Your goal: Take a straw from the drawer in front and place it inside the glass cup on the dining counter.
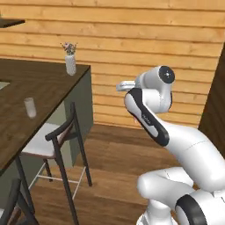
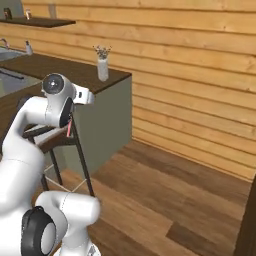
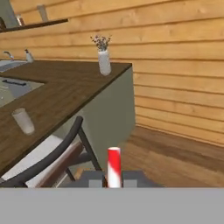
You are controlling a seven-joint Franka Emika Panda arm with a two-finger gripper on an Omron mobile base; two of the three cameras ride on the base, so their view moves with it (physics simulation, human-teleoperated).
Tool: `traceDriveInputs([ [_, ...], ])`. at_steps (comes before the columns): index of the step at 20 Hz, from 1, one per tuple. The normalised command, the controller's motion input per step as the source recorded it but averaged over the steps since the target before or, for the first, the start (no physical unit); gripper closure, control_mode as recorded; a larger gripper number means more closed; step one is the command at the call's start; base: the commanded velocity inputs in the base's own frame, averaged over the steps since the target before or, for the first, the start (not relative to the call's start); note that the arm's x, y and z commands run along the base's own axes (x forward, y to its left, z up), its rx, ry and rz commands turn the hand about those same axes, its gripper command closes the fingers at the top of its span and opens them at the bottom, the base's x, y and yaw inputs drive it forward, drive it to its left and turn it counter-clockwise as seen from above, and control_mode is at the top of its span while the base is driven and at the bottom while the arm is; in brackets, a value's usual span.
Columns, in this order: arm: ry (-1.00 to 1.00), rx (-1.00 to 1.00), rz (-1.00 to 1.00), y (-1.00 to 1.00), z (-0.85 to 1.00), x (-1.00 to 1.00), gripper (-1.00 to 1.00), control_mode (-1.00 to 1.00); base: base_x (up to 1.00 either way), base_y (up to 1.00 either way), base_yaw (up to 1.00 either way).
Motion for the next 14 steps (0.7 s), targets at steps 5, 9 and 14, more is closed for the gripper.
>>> traceDriveInputs([
  [5,0.0,0.0,0.0,0.0,0.0,0.0,1.0,1.0,0.8,-0.46,0.68],
  [9,0.0,0.0,0.0,0.0,0.0,0.0,1.0,1.0,0.7,-0.46,0.7],
  [14,0.0,0.0,0.0,0.0,0.0,0.0,1.0,1.0,0.54,-0.5,0.7],
])
